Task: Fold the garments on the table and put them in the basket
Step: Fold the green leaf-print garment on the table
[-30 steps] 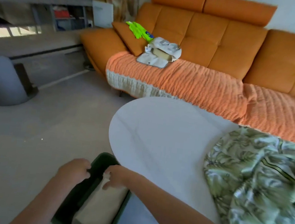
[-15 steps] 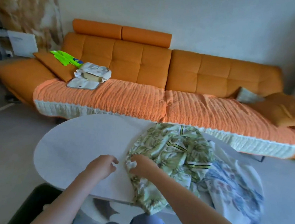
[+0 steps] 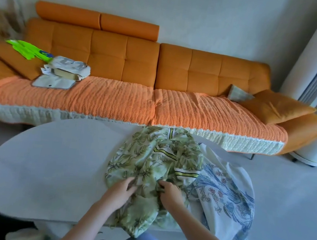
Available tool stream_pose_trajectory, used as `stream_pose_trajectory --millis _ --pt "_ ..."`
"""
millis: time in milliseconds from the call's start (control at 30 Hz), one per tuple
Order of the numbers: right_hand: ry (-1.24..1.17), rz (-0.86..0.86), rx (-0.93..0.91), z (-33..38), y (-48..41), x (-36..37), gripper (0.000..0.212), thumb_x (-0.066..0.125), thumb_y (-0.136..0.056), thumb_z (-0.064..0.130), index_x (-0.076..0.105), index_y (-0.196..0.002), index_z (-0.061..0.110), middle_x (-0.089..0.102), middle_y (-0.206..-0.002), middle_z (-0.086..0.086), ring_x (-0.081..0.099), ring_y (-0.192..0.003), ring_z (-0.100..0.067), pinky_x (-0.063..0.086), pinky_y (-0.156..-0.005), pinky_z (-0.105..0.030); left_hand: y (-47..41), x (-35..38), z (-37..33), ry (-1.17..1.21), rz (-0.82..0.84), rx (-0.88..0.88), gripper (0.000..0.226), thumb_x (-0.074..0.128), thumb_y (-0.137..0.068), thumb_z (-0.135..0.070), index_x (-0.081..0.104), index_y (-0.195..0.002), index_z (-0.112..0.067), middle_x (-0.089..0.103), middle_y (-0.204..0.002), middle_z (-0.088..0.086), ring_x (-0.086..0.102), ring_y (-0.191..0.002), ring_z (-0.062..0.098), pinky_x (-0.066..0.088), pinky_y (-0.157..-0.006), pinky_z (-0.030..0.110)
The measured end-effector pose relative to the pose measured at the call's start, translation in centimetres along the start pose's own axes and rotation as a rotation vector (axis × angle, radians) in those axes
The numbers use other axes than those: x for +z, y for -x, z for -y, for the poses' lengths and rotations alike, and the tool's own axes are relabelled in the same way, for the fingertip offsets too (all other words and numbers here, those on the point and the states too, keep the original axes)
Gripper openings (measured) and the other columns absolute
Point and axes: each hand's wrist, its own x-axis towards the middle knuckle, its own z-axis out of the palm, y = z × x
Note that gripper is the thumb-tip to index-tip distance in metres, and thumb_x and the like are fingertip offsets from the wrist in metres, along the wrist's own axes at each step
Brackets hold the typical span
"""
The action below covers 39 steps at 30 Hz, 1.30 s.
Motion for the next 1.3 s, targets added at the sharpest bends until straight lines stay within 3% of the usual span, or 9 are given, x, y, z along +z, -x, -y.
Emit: stream_pose_trajectory --millis 100,233,400,500,733,867,967,1067,1300 --pt "-0.229 0.001 -0.047 2.0 -0.2 0.6 0.050 0.035 -0.084 -0.006 0.065 -0.116 0.018 0.068 -0.096 0.001 0.059 -0.073 -0.013 0.046 -0.054 -0.020 -0.8 -0.7 0.1 0.197 -0.056 -0.112 0.055 0.033 -0.098 -0.048 0.031 -0.145 -0.019 0.040 -0.146 0.007 0.048 -0.124 0.024 0.037 -0.089 0.028" --pt "-0.521 0.123 -0.176 5.0 1.1 0.1 0.049 0.032 -0.075 -0.015 0.062 -0.067 0.024 0.055 -0.061 0.007 0.048 -0.057 -0.012 0.037 -0.055 -0.024 -2.0 -1.2 0.5 0.295 -0.211 -0.215 0.071 0.037 -0.085 -0.067 0.053 -0.128 -0.014 0.063 -0.117 0.012 0.058 -0.105 0.026 0.044 -0.088 0.033" --pt "-0.559 0.453 -0.209 6.4 2.5 -0.1 0.049 0.036 -0.079 -0.011 0.069 -0.101 0.017 0.065 -0.083 -0.001 0.056 -0.066 -0.010 0.045 -0.061 -0.019 -3.1 -1.9 0.7 0.255 -0.149 -0.325 0.075 0.060 -0.083 -0.051 0.037 -0.141 -0.009 0.051 -0.134 0.012 0.053 -0.118 0.026 0.042 -0.095 0.034" --pt "-0.608 0.547 -0.282 5.6 2.6 -2.0 0.033 0.049 -0.087 0.000 0.067 -0.111 0.014 0.066 -0.085 0.010 0.059 -0.071 0.004 0.047 -0.069 -0.011 -3.9 -2.1 1.9 0.191 -0.247 -0.298 0.031 0.052 -0.094 -0.028 0.057 -0.107 0.000 0.062 -0.084 0.011 0.058 -0.076 0.025 0.048 -0.073 0.036" --pt "-0.497 -0.267 0.278 -1.2 -2.7 -4.5 0.064 0.067 -0.081 0.041 0.042 -0.131 0.010 0.046 -0.131 -0.012 0.050 -0.111 -0.023 0.045 -0.095 -0.039 -4.4 -4.7 4.5 0.649 -0.382 -0.458 0.033 0.048 -0.095 -0.014 0.058 -0.117 0.009 0.059 -0.117 0.026 0.055 -0.111 0.038 0.043 -0.086 0.036" --pt "-0.369 -0.118 0.439 -0.9 -4.3 -4.3 0.072 0.069 -0.073 0.058 0.049 -0.123 0.010 0.051 -0.122 -0.012 0.032 -0.126 -0.030 0.031 -0.102 -0.039 -3.4 -5.3 4.2 0.865 -0.289 -0.390 0.025 0.053 -0.092 -0.014 0.062 -0.112 -0.004 0.067 -0.102 0.018 0.064 -0.094 0.032 0.049 -0.089 0.039" --pt "-0.652 -0.092 0.337 0.6 -4.7 -4.0 0.037 0.072 -0.079 0.034 0.064 -0.103 0.006 0.065 -0.084 -0.006 0.060 -0.082 -0.022 0.053 -0.075 -0.031 -2.3 -5.8 4.0 0.930 -0.221 -0.389 0.009 0.057 -0.091 -0.014 0.063 -0.097 -0.014 0.069 -0.084 0.014 0.066 -0.076 0.028 0.055 -0.073 0.039" --pt "-0.948 -0.090 0.272 2.0 -5.1 -5.2 0.032 0.067 -0.080 0.033 0.063 -0.093 0.005 0.065 -0.071 -0.007 0.061 -0.059 -0.022 0.056 -0.061 -0.028 -2.1 -8.0 5.8 0.958 -0.386 -0.406 0.005 0.065 -0.084 -0.012 0.062 -0.089 -0.012 0.066 -0.075 0.014 0.063 -0.063 0.026 0.053 -0.052 0.028" --pt "-1.124 -0.198 0.198 4.0 -7.6 -10.1 0.031 0.062 -0.087 0.034 0.065 -0.101 0.007 0.070 -0.089 -0.012 0.069 -0.079 -0.024 0.057 -0.076 -0.037 -4.0 -13.5 10.9 0.602 -0.883 -0.312 0.039 0.069 -0.081 -0.009 0.059 -0.119 -0.011 0.061 -0.111 0.020 0.058 -0.096 0.033 0.052 -0.077 0.033"
